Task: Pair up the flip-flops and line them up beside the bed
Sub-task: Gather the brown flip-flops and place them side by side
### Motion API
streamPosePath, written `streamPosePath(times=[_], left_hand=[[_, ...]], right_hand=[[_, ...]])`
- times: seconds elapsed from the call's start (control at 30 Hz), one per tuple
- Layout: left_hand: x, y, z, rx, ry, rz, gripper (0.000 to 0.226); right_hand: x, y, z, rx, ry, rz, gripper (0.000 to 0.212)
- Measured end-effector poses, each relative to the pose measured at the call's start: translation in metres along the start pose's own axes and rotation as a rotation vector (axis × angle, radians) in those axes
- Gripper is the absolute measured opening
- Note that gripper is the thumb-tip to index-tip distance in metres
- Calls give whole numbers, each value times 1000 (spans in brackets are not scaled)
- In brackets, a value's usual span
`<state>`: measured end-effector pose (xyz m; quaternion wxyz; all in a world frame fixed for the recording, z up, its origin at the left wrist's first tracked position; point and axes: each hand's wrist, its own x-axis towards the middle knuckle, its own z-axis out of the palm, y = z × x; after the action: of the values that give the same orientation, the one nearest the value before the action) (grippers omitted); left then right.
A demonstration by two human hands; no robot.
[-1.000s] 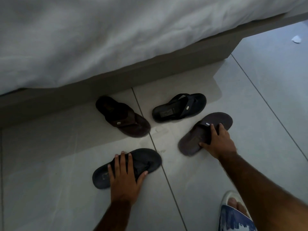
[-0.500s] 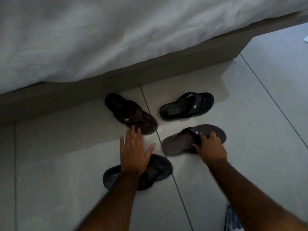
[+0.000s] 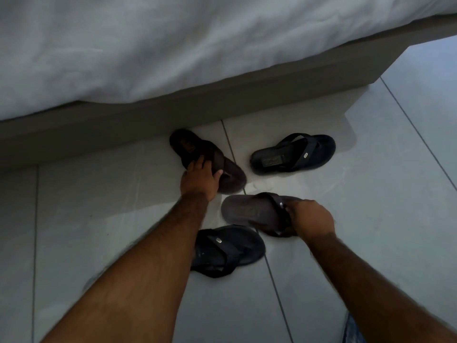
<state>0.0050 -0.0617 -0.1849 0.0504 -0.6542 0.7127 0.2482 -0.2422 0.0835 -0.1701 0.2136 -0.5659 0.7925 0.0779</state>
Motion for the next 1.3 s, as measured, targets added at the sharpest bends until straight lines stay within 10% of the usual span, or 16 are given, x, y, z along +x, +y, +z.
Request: streamPosePath(times=[0.43,0.77,1.3], left_hand=[[-39,-109,-14,-151,184,-181,92],[-51,-128,3,-86,206,-37,63],[-29,-106,-15,83,38,-4,67]], right_hand=[[9,-31,9,55,-5,-42,50],[14,-137,9,571,-98,-113,87],[58,-205,2,127,-59,-377,72]])
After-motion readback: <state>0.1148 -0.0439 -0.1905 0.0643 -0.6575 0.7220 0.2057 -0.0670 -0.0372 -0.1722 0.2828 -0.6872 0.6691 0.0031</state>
